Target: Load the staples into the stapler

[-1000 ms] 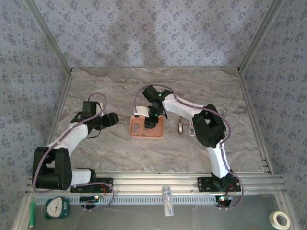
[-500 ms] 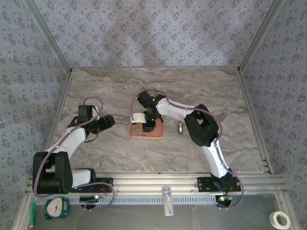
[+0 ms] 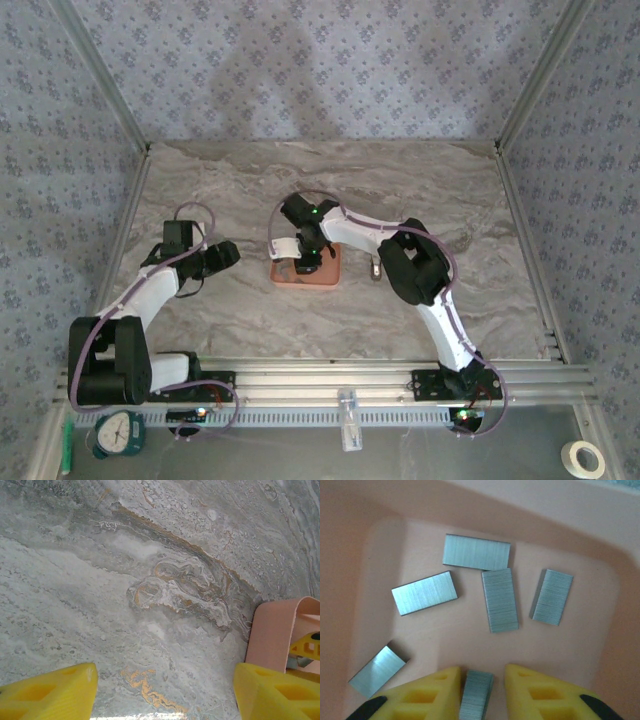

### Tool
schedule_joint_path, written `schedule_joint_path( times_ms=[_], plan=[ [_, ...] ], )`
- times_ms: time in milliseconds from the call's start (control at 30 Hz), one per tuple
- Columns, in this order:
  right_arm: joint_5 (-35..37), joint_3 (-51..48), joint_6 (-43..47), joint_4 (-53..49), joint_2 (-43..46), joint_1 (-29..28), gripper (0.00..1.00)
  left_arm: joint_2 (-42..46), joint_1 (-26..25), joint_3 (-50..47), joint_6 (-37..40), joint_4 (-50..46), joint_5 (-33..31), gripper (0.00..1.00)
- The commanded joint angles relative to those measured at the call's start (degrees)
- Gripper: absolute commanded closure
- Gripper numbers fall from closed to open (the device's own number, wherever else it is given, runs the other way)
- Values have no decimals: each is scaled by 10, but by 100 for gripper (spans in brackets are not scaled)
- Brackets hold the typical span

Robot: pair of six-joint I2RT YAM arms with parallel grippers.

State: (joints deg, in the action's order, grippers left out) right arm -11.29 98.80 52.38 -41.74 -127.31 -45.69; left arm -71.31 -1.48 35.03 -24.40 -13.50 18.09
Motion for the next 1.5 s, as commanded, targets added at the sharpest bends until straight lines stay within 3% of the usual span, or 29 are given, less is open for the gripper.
schedule_joint_path(
  times_ms=[0, 267, 567, 867, 1133, 1467],
  plan=[
    [27, 9, 11, -19, -20, -5, 75, 7, 6, -6, 15, 0, 7, 28],
    [25, 9, 11, -10, 7, -8, 85, 11, 6, -7, 16, -1, 9, 28],
    [-2, -15, -44, 12, 73, -8, 87, 27, 6, -11, 5, 12, 15, 29],
    [-21, -60, -202, 35, 152, 2, 87, 45, 6, -13, -6, 31, 31, 29],
    [-39, -60, -412, 9, 178, 25, 87, 67, 5, -19, -10, 41, 41, 29],
    [12, -142, -527, 40, 251, 23, 87, 97, -25, -43, -32, 70, 38, 29]
  ],
)
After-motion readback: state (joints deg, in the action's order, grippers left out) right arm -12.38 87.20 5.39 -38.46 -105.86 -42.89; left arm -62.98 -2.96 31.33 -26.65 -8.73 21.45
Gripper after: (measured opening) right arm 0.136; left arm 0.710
